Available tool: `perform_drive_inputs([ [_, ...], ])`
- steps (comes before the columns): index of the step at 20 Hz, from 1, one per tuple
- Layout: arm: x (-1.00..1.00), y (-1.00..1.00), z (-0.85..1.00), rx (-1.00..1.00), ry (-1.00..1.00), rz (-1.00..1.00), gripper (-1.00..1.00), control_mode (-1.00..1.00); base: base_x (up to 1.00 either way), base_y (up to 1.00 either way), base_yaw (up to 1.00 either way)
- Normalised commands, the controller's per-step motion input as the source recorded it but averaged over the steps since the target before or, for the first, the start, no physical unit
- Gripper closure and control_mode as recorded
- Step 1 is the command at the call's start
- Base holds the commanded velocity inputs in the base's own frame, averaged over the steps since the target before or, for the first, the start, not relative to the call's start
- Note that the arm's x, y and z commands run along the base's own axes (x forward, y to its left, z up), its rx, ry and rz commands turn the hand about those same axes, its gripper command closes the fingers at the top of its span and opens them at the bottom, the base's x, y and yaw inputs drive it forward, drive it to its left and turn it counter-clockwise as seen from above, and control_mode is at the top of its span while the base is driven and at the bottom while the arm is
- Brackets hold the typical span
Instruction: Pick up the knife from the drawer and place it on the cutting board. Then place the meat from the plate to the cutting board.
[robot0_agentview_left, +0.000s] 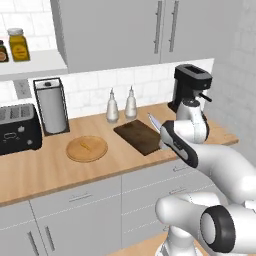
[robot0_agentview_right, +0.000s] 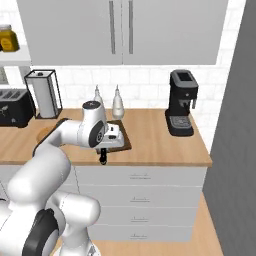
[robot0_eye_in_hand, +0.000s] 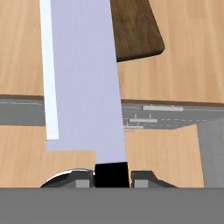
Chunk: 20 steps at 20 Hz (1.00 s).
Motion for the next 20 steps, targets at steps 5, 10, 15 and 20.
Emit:
perform_drive_inputs([
  [5,0.00,0.00,0.00,0.00,0.00,0.00,1.00,1.00,0.38,0.18,0.28],
  [10,0.00,0.00,0.00,0.00,0.00,0.00,1.00,1.00,0.44,0.26,0.23],
  [15,0.00,0.00,0.00,0.00,0.00,0.00,1.00,1.00,0.45,0.21,0.05],
  [20,0.36,-0.02,-0.01,0.00,0.02,0.00,1.00,-1.00,0.36,0.00,0.00],
])
